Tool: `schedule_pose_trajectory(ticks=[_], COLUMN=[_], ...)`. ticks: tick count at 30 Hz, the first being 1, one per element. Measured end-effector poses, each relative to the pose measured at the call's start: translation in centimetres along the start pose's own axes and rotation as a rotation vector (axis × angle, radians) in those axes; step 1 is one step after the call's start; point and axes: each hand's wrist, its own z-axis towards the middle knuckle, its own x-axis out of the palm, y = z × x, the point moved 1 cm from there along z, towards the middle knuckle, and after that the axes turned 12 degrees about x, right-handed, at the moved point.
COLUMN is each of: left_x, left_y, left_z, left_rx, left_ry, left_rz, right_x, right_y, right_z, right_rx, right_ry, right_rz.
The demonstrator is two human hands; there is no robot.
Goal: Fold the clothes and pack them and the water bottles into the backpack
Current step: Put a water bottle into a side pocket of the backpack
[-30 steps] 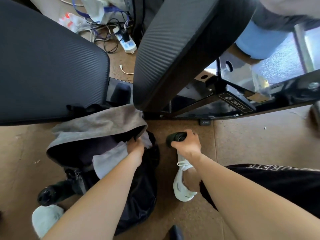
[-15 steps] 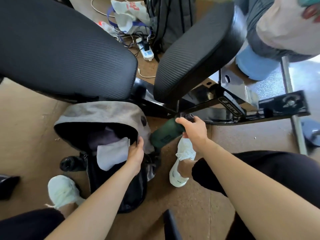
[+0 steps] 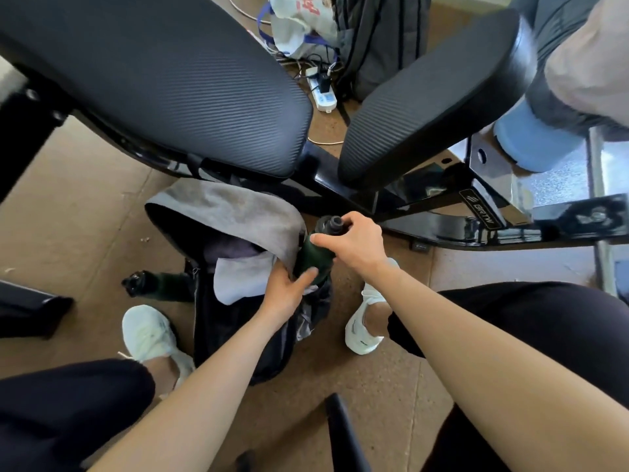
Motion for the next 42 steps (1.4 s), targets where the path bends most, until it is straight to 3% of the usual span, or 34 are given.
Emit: schedule_pose_trajectory(ticks=[6, 10, 13, 16, 20, 27, 31, 36, 42], left_x=[0.7, 0.4, 0.2, 0.3, -0.1, -1.0, -1.7, -2.6, -2.1], left_y=[-0.2, 0.6, 1.5, 1.7, 2.3, 2.3, 2.4, 2.7, 3.3], left_z=[0.9, 1.8, 2.2, 2.7, 3.5, 5.1, 5.6, 5.4, 5.2], left_rx=[0.029, -0.028, -0.035, -0.077, -0.082, -0.091, -0.123, -0.133, -0.121], left_ry=[-0.215, -0.238, -0.266, -0.275, -0.291, -0.377, -0.403, -0.451, -0.486], left_rz=[0.275, 0.163, 0.096, 0.014, -0.016, -0.069, -0.095, -0.141, -0.099], right_x=[1.5, 1.4, 2.0, 3.3, 6.5, 10.6, 11.4, 12.3, 11.3], right_y=[0.3, -0.3, -2.3, -6.3, -11.8, -13.4, -12.7, -11.6, -12.7], right_z=[0.6, 1.4, 2.6, 3.9, 5.3, 7.1, 9.2, 10.8, 8.8], right_rx=[-0.048, 0.047, 0.195, 0.336, 0.461, 0.288, 0.166, 0.077, 0.169], right_ry=[0.042, 0.223, 0.181, 0.125, 0.269, 0.377, 0.262, 0.243, 0.164], right_rz=[-0.155, 0.119, 0.298, 0.155, -0.011, -0.209, -0.442, -0.644, -0.141])
